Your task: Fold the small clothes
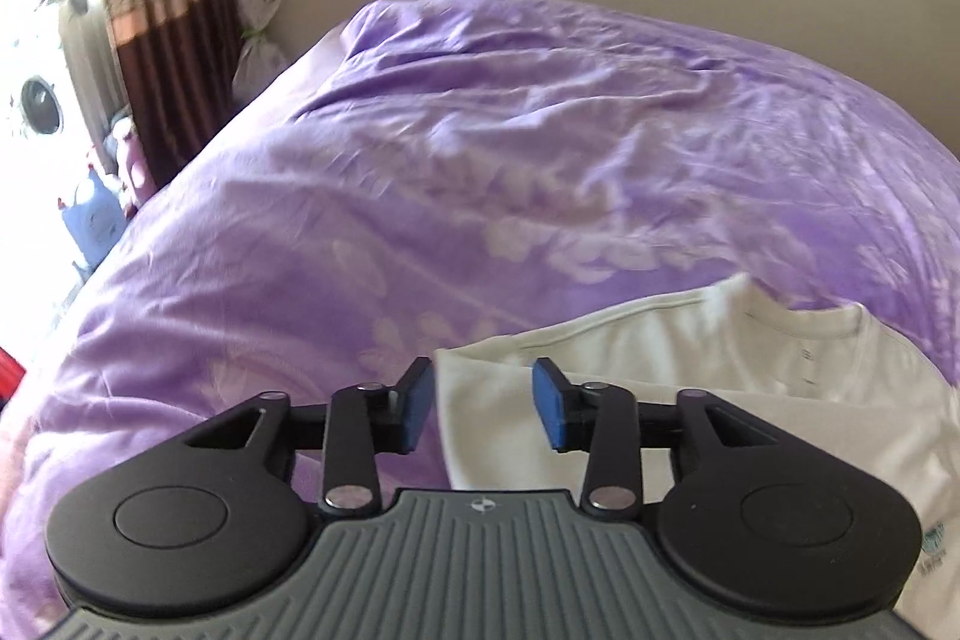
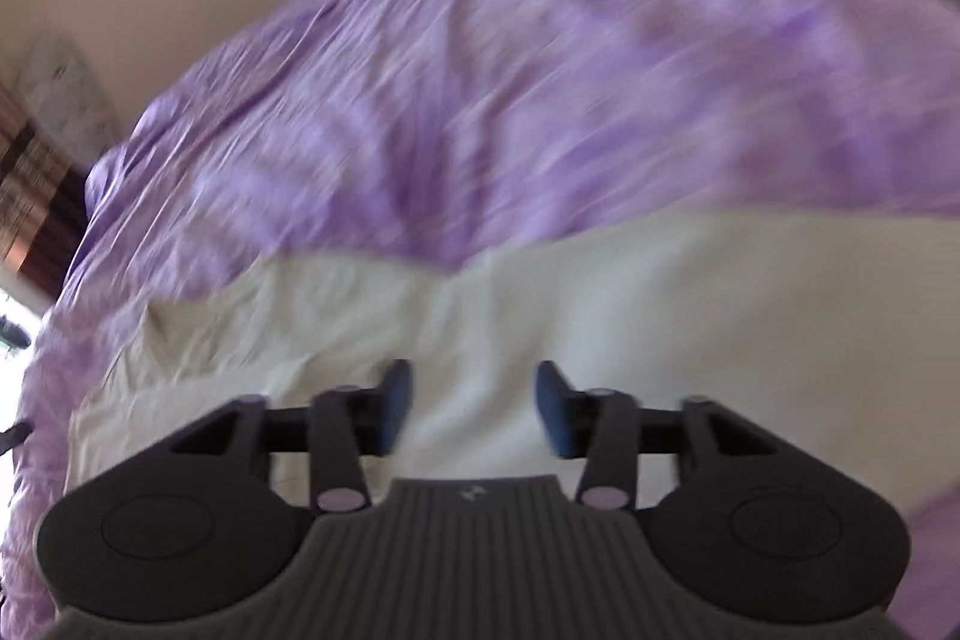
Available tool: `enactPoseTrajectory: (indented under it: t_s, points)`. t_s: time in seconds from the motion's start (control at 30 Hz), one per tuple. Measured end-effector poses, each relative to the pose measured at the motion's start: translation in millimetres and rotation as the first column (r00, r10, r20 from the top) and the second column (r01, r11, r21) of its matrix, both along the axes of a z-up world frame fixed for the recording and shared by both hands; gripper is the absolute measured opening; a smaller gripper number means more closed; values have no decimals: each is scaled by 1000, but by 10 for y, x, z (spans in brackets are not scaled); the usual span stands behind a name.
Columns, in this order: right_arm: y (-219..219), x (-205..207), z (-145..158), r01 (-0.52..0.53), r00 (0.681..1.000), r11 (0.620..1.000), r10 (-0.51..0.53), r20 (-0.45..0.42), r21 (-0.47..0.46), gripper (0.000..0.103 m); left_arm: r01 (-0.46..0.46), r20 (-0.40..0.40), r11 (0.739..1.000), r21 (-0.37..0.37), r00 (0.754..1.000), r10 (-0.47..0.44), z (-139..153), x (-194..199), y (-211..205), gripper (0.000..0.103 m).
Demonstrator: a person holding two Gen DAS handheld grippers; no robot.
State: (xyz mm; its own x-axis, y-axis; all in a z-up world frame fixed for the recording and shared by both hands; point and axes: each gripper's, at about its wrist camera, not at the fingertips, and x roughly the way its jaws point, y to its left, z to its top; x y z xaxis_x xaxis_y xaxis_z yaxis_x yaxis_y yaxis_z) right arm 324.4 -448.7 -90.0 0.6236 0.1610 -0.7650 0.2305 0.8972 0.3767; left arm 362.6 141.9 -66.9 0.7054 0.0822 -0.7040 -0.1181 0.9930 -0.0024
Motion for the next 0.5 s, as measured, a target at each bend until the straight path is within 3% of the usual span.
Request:
enactPoseTrajectory:
  t_s: [0.17,0.33,0.5]
  points:
    - [-1190,-552,210,250,968,968,-250,-19,-27,57,49,-3,997,54,999,-49,18,1,-326,51]
    - [-2209,-1105,-91,484,871,875,-483,-89,-12,56,35,-45,999,-6,998,-35,-70,52,-468,51]
    - [-2771,-1426,-504,614,785,788,-605,-132,40,52,24,-77,1000,19,997,-22,-165,80,-572,51]
